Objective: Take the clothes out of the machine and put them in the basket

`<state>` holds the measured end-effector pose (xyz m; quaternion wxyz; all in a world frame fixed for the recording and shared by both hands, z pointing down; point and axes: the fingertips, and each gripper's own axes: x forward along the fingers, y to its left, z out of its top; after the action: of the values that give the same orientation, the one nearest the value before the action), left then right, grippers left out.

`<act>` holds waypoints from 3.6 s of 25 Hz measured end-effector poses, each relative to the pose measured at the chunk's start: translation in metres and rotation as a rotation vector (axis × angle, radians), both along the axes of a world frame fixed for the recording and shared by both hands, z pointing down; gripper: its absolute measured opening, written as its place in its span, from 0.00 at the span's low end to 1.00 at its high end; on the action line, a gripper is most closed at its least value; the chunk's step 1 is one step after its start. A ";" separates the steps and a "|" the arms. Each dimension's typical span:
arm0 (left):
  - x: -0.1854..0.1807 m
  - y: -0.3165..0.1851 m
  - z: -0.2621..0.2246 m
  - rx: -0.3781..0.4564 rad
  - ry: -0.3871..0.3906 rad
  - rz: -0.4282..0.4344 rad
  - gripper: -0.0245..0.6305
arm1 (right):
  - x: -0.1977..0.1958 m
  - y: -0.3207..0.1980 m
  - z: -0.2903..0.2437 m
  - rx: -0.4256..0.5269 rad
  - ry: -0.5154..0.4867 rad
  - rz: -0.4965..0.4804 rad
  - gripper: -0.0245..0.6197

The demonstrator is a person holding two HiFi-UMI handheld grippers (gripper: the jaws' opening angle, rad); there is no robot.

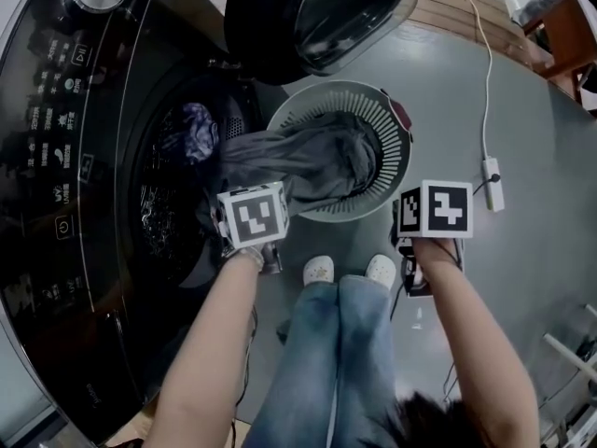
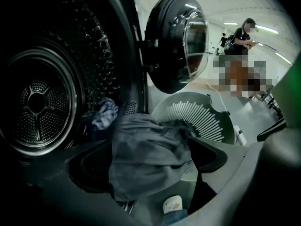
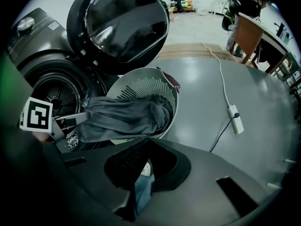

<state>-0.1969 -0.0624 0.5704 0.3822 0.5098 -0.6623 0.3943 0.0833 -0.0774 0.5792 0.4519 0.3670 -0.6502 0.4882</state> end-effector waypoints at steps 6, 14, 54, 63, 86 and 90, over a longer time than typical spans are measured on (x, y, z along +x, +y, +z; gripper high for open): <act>-0.055 0.026 0.015 -0.034 -0.082 -0.093 0.82 | -0.013 0.002 0.001 0.009 -0.001 -0.034 0.04; -0.100 0.053 0.065 -0.198 -0.147 -0.082 0.82 | -0.029 0.006 0.013 0.024 -0.013 -0.064 0.04; 0.105 -0.055 -0.021 0.167 0.327 0.169 0.12 | 0.008 0.011 0.015 0.045 0.098 -0.105 0.04; 0.186 -0.093 -0.069 0.342 0.588 0.392 0.12 | 0.020 0.006 0.015 0.044 0.097 -0.077 0.04; 0.072 -0.057 0.001 0.131 0.157 0.239 0.75 | 0.009 0.013 0.026 0.034 0.084 -0.102 0.04; 0.027 -0.044 0.007 0.105 0.015 0.188 0.75 | -0.001 0.011 0.030 0.033 0.077 -0.106 0.04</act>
<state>-0.1694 -0.1067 0.5777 0.3214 0.5918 -0.6283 0.3895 0.0824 -0.0665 0.6088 0.4958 0.3580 -0.6588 0.4382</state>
